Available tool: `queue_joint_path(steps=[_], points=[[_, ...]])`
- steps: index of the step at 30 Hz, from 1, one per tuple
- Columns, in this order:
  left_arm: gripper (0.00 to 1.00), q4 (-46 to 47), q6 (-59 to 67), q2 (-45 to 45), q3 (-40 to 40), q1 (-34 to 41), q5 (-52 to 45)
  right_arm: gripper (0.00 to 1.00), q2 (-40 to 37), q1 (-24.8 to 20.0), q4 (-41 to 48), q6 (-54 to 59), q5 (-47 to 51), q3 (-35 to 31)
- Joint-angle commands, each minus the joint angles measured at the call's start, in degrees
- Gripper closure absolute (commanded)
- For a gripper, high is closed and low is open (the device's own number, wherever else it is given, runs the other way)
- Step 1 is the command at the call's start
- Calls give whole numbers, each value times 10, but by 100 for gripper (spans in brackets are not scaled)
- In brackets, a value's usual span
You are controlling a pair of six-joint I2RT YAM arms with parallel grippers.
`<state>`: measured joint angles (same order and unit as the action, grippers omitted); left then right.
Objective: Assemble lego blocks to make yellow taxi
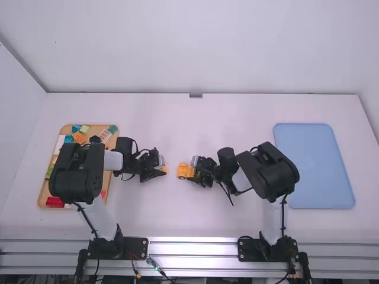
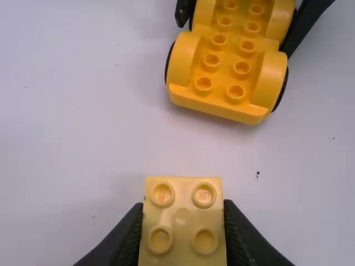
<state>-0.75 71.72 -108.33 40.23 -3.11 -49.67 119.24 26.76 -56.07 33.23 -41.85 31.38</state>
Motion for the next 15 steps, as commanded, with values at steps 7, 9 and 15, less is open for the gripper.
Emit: queue_joint_path(steps=[7,9,15], points=[[82,-24,-63,-6,4,9,-2,41,8,-2,5,2,3,-2],[90,-34,-78,-3,4,9,-2,41,8,-1,4,2,14,-2],[93,-29,-93,29,4,9,-2,41,8,-1,4,1,16,-2]])
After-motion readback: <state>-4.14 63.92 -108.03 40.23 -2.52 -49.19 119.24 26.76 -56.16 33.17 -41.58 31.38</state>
